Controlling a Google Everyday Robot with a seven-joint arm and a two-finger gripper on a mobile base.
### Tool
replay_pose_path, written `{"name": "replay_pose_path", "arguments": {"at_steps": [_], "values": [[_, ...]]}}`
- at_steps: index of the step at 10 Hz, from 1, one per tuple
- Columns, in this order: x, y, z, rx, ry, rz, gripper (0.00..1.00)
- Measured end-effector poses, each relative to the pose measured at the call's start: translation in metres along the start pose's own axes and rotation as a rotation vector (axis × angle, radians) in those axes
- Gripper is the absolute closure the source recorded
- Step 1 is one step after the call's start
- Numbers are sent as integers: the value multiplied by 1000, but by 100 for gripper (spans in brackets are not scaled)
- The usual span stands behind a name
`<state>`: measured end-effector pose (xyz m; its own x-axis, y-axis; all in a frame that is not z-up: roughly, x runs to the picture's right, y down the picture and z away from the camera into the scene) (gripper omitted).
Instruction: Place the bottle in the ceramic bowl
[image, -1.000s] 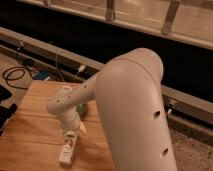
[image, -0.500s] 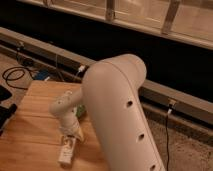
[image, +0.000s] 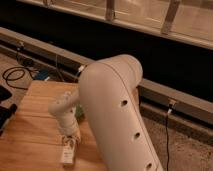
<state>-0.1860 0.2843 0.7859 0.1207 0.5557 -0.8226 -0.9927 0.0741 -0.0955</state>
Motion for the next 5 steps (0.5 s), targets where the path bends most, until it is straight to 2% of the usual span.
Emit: {"name": "replay_pose_path", "arguments": {"at_steps": [2,3,5], "values": [[-1,0,-2,-1,-2,1,100],[0,2,-5,-17,-12,0,100],[3,-13,-24,-75,-60,9,100]]}}
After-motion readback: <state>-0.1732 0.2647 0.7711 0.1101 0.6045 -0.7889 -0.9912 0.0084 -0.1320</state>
